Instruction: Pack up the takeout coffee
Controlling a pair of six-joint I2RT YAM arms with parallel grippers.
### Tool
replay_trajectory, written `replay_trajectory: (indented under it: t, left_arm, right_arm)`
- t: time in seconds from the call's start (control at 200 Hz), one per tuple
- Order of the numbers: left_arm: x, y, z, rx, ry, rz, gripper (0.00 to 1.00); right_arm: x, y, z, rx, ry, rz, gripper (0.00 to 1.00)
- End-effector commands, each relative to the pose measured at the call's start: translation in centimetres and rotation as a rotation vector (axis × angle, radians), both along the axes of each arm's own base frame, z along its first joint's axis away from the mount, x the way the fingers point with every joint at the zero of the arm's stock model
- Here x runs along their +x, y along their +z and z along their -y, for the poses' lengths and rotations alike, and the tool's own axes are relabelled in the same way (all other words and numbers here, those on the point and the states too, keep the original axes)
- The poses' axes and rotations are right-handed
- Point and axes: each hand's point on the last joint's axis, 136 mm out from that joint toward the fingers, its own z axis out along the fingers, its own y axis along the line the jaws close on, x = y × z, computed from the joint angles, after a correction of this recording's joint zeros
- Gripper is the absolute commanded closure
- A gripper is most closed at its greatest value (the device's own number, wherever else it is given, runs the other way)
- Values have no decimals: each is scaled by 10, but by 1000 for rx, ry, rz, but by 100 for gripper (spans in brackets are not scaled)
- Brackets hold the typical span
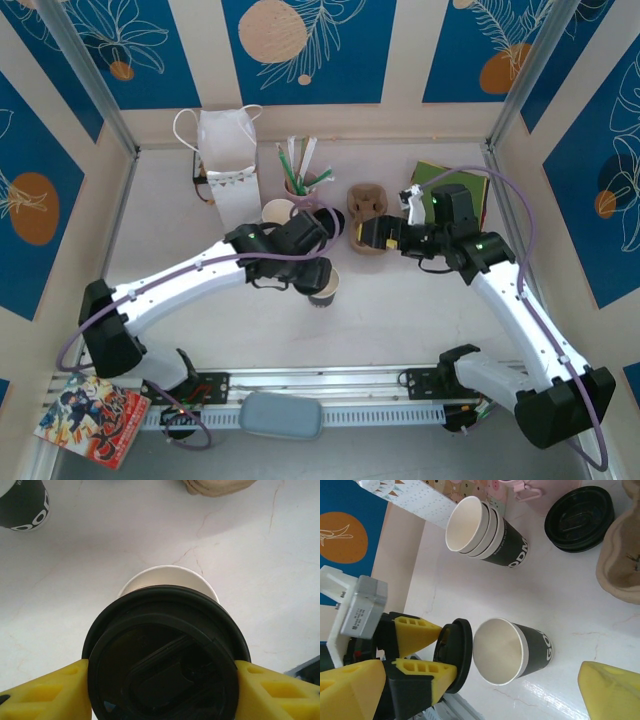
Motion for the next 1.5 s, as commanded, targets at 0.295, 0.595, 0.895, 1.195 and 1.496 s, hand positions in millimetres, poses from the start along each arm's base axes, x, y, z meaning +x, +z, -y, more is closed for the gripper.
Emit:
replay_trajectory:
  t: [0.295, 0.595, 0.895, 1.195, 1.496]
  left_arm:
    - [3, -10, 13, 159, -103, 46, 37]
    - [1, -17, 18, 206, -132, 49, 37]
    - [5, -25, 22, 228, -147, 53, 37]
    - [6, -32, 23, 243, -149, 41, 36]
    - [8, -35, 25, 261, -155, 42, 36]
  right_arm:
    - [-10, -7, 14, -40, -46, 3, 1]
    - [-8, -10, 14, -35, -52, 1, 1]
    - [-7, -9, 12, -25, -43, 2, 1]
    - [-6, -10, 13, -25, -45, 3, 1]
    - [-4, -10, 14, -23, -50, 5, 1]
